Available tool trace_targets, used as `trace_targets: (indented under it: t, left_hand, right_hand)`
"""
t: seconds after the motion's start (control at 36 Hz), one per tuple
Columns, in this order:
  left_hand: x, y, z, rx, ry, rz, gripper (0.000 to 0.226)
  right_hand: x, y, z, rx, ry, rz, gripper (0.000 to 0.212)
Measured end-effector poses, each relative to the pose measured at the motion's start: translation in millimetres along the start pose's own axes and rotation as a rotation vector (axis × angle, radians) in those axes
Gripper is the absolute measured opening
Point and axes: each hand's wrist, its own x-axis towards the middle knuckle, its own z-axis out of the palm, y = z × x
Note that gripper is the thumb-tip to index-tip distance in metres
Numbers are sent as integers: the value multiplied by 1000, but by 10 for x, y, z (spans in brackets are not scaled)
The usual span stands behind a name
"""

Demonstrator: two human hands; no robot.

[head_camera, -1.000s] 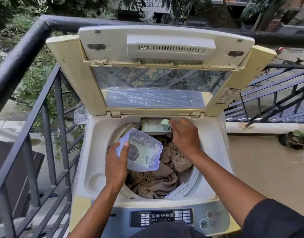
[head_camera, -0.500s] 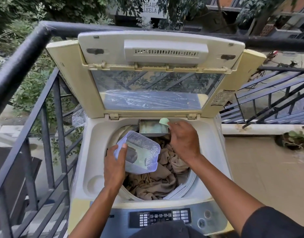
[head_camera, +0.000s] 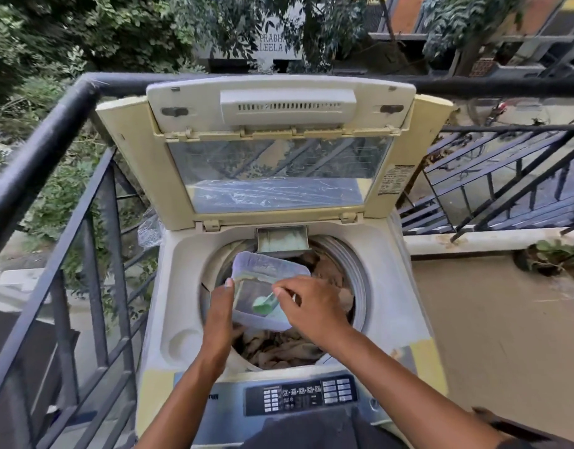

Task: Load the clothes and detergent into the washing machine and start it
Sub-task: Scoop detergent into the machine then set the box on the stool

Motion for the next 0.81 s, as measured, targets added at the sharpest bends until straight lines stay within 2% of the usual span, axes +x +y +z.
trace_targets:
  t: [0.08, 0.17, 0.28, 0.39, 0.5, 0.56, 0.69, 0.81]
  left_hand:
    - [-87, 50, 58, -48, -46, -4, 44]
    - [-175, 97, 119, -75, -39, 35, 47]
    - [-236, 106, 194, -132, -14, 75, 42]
    - [-294, 148, 329, -192, -45, 146, 50]
    - [-339, 205, 499, -207, -75, 182, 67]
    - [-346, 215, 597, -199, -89, 181, 74]
    - [-419, 267, 951, -123, -143, 217, 48]
    - [-438, 317, 1293, 115, -240, 394, 60]
  right_hand:
    - [-80, 26, -41, -30, 60, -17, 22]
    - [-164, 83, -104, -41, 212, -4, 19]
    - [-272, 168, -200, -56, 337, 87, 39]
    - [-376, 250, -290, 102, 300, 267, 53]
    - [-468, 291, -439, 330, 243, 381, 29]
    - [-523, 316, -516, 373, 267, 395, 31]
    - [-654, 423, -773, 355, 412, 416, 31]
    - [-795, 647, -1047, 260, 598, 417, 15]
